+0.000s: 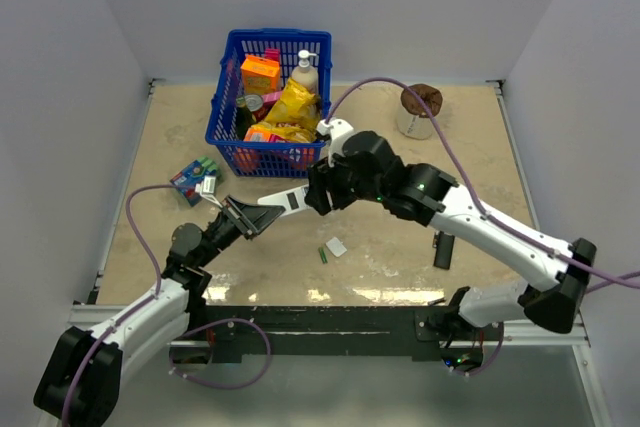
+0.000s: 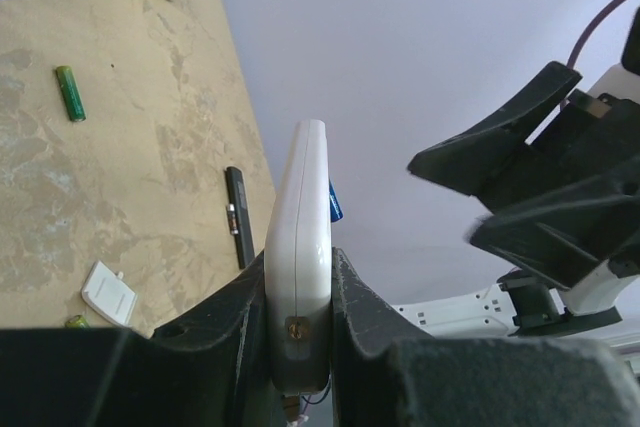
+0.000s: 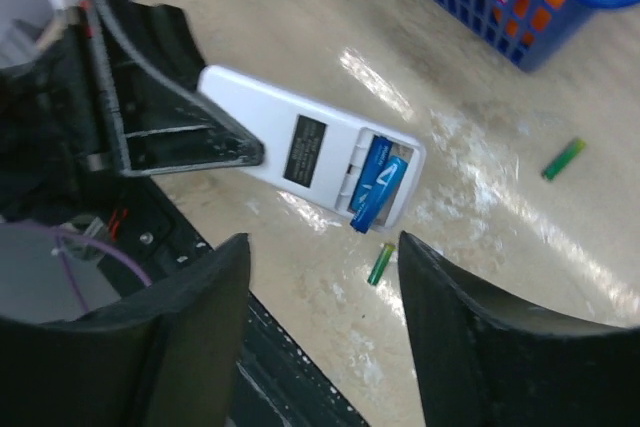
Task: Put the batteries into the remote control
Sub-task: Load the battery into the remote control.
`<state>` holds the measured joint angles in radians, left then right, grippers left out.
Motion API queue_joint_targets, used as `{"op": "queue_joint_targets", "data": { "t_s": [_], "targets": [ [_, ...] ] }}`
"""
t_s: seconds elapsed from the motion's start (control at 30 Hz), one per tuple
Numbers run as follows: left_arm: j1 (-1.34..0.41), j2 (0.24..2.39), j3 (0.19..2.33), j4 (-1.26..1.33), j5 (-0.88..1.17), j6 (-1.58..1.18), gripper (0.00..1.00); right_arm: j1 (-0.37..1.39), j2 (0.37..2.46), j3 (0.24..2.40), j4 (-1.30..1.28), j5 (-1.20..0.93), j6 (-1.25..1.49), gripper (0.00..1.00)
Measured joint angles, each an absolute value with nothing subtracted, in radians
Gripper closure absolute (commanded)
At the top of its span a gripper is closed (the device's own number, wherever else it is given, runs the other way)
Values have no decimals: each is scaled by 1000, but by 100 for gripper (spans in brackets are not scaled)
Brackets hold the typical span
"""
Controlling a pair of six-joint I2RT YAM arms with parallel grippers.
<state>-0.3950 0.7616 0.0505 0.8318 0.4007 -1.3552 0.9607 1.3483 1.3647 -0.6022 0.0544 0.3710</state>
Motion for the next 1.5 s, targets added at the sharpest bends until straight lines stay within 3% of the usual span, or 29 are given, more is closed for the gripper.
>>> {"op": "queue_joint_targets", "data": {
  "t_s": [0.2,0.5,0.8,1.5],
  "targets": [
    [-395,770,51,863,424,-1370,100,751,1177,1259,-531,-256,212,20],
    [-395,780,51,875,464,-1385,100,706,1168,1103,-398,-468,12,19],
    [-395,779,51,874,489,-1401,100,707,1098,949,-253,-563,-172,20],
    [-395,784,54,888,524,-1404,100,706,1208,948,-164,-647,-241,18]
  ]
}}
